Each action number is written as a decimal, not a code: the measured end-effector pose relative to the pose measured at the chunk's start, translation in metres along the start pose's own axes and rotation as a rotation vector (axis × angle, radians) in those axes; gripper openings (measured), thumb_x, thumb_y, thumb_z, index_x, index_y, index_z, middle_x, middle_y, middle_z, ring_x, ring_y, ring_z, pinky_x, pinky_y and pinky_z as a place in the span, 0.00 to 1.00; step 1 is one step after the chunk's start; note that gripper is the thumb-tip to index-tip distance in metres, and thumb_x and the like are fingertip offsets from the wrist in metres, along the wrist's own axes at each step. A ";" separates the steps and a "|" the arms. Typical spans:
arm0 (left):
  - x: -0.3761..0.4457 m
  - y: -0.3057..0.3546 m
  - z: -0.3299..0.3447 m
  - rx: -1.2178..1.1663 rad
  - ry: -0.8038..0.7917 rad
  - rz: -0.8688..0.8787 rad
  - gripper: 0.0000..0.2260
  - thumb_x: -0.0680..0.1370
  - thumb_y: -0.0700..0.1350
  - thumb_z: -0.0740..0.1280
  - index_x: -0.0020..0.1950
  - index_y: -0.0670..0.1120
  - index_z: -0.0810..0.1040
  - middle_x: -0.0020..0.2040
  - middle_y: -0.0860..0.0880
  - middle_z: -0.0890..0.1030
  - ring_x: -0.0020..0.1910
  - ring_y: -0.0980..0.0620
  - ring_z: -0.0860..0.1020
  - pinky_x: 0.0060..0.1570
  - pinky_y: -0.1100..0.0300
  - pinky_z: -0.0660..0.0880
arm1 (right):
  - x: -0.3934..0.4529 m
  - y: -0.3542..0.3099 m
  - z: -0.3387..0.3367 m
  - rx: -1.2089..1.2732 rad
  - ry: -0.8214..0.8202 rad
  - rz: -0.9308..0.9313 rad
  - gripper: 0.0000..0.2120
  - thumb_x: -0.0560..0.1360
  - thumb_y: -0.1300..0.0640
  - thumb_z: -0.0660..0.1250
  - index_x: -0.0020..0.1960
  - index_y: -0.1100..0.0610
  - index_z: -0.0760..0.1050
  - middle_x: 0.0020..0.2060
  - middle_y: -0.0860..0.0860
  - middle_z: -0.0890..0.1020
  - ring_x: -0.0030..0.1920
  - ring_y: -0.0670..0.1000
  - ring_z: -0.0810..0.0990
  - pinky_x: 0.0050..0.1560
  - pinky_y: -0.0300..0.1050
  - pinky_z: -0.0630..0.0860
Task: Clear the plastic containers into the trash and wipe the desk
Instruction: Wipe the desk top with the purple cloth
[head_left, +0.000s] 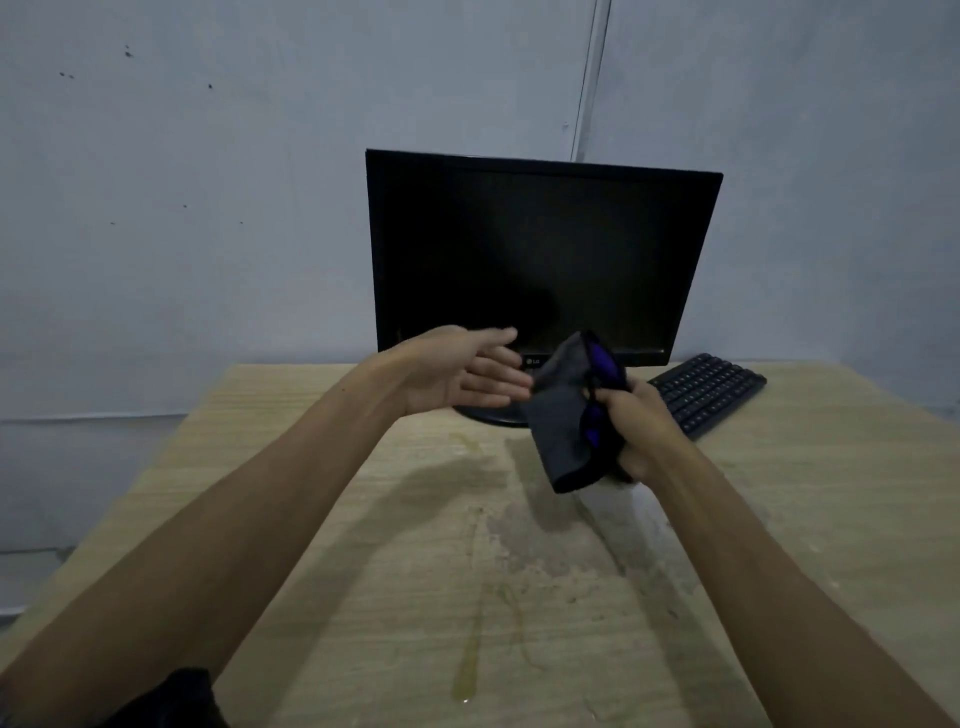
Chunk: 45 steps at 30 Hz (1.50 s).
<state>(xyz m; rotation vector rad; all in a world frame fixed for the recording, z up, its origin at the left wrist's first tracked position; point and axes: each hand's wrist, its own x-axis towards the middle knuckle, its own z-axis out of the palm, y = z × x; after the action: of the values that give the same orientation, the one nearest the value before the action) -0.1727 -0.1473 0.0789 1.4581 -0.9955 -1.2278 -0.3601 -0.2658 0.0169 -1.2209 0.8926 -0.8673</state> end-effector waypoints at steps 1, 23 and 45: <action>0.000 -0.007 -0.008 0.088 0.014 -0.016 0.22 0.84 0.54 0.64 0.67 0.37 0.77 0.55 0.41 0.87 0.55 0.44 0.86 0.63 0.47 0.79 | 0.005 0.001 -0.002 -0.096 0.071 -0.027 0.12 0.82 0.64 0.63 0.64 0.57 0.76 0.54 0.58 0.84 0.56 0.58 0.83 0.63 0.58 0.79; -0.064 -0.165 -0.224 0.960 0.840 0.191 0.10 0.81 0.43 0.68 0.61 0.44 0.83 0.60 0.43 0.84 0.62 0.42 0.79 0.61 0.52 0.72 | 0.008 0.080 0.186 -1.247 -0.581 -0.174 0.27 0.87 0.49 0.50 0.84 0.51 0.46 0.83 0.52 0.46 0.83 0.58 0.43 0.80 0.56 0.42; -0.062 -0.203 -0.243 1.208 0.767 -0.110 0.28 0.84 0.65 0.47 0.80 0.55 0.64 0.82 0.50 0.61 0.82 0.48 0.57 0.77 0.36 0.49 | 0.042 0.100 0.140 -1.459 -0.609 -0.446 0.28 0.86 0.47 0.51 0.82 0.41 0.42 0.83 0.42 0.46 0.82 0.46 0.43 0.81 0.51 0.40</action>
<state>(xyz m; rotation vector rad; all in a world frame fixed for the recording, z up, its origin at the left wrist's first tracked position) 0.0580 -0.0050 -0.0953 2.6188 -1.1159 0.0943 -0.2079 -0.2358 -0.0694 -2.8188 0.6811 0.0378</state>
